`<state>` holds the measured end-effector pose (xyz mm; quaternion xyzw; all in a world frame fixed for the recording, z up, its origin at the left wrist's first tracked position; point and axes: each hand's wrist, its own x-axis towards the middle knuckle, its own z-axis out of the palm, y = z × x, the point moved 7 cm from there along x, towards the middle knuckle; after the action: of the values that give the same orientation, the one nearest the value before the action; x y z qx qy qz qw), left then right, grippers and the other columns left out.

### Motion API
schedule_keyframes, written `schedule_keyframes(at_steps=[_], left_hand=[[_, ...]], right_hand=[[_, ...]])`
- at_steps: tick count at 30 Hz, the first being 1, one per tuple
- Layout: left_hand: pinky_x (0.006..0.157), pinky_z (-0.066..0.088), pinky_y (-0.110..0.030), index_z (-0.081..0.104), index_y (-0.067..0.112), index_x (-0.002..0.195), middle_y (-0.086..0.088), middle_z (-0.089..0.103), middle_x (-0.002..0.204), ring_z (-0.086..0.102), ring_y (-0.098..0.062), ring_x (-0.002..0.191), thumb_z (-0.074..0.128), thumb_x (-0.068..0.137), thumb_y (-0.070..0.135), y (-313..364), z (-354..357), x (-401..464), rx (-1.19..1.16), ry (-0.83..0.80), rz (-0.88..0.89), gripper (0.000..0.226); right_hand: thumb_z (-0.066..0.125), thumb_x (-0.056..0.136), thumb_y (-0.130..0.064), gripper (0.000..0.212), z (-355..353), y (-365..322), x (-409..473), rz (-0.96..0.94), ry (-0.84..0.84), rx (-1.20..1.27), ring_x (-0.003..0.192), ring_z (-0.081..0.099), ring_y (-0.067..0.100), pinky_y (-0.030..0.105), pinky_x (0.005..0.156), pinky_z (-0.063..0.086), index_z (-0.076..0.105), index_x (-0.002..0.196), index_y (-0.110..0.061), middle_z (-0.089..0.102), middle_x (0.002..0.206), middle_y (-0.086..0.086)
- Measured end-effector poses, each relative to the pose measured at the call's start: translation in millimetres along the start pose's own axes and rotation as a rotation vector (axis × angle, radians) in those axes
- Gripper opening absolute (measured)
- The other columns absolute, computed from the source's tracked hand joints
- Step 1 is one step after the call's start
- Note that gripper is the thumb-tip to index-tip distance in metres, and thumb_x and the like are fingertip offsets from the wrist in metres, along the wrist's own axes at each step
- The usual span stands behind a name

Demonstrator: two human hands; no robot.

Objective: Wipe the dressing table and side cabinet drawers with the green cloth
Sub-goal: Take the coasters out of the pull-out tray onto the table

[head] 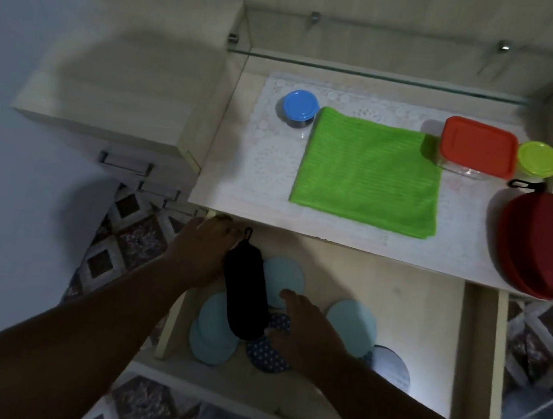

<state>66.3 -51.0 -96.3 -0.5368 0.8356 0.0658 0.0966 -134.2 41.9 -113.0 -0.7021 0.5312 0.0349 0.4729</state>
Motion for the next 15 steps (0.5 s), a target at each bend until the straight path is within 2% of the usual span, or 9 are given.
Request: schedule_keyframes(at_steps=[4,6,10,13,15], left_hand=[[0.068,0.047,-0.040,0.073,0.015,0.086,-0.007,0.066,0.075,0.065,-0.028,0.070,0.040,0.071,0.022,1.0,-4.3,8.4,0.069,0.076,0.070,0.038],[0.066,0.044,-0.036,0.069,0.018,0.071,-0.004,0.060,0.065,0.061,-0.026,0.062,0.038,0.071,0.019,-0.9,-4.4,13.4,0.052,0.098,0.091,0.031],[0.067,0.040,-0.033,0.065,0.021,0.065,-0.001,0.058,0.061,0.058,-0.025,0.060,0.042,0.071,0.018,-5.6,4.7,16.4,0.067,0.075,0.092,0.023],[0.067,0.043,-0.035,0.064,0.020,0.066,-0.002,0.057,0.063,0.058,-0.026,0.061,0.052,0.068,0.018,-7.3,3.3,15.6,0.038,0.082,0.080,0.013],[0.066,0.043,-0.036,0.064,0.020,0.068,-0.002,0.057,0.067,0.058,-0.027,0.065,0.062,0.064,0.018,-6.1,-2.7,13.8,-0.021,0.105,0.083,0.006]], right_hand=[[0.062,0.091,-0.055,0.092,23.4,-21.6,27.3,0.077,0.028,0.061,0.132,0.045,0.029,0.038,0.103,0.044,0.010,0.158,-0.019,0.041,0.148,0.010],[0.067,0.085,-0.058,0.098,33.4,-21.5,38.0,0.139,0.033,0.110,0.130,0.048,0.031,0.039,0.100,0.049,0.011,0.157,-0.020,0.043,0.144,0.010],[0.073,0.077,-0.057,0.102,41.2,-19.2,52.1,0.193,0.062,0.131,0.124,0.054,0.030,0.043,0.096,0.053,0.017,0.153,-0.019,0.048,0.137,0.008],[0.072,0.077,-0.050,0.096,44.4,-20.9,54.5,0.207,0.066,0.138,0.120,0.055,0.029,0.040,0.094,0.052,0.022,0.151,-0.015,0.050,0.133,0.008],[0.070,0.078,-0.047,0.087,38.7,-20.8,49.1,0.206,0.080,0.158,0.116,0.057,0.027,0.035,0.087,0.051,0.028,0.146,-0.013,0.052,0.128,0.007]])
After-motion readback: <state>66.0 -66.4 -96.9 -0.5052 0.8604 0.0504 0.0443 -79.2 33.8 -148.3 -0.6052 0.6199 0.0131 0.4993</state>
